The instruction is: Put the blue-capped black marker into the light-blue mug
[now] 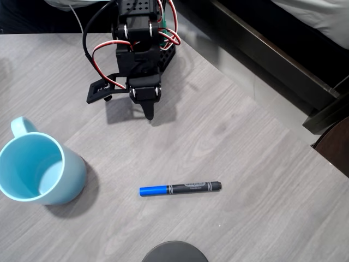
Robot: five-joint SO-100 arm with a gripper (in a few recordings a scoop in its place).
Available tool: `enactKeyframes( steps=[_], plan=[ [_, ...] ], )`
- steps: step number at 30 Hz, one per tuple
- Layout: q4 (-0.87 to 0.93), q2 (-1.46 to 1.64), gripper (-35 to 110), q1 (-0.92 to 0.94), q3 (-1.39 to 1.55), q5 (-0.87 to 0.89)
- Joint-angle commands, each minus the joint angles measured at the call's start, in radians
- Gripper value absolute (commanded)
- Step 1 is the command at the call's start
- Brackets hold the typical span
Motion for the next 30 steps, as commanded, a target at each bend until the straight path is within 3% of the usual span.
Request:
enactKeyframes(
  steps=[1,7,11,14,17,23,30],
  plan=[
    [0.009,0.025,0,0.037,0.003,0.002],
    [0.009,0.023,4,0.057,0.003,-0.032],
    [-0.051,0.023,0,0.052,0.003,-0.19],
    [-0.107,0.023,0,0.092,-0.014,-0.655],
    [-0.115,0.023,0,0.117,-0.074,-0.779],
    [-0.219,-0.071,8,0.083,-0.334,-0.606],
    [-0.212,-0.856,8,-0.044,-0.902,-0.187]
  ],
)
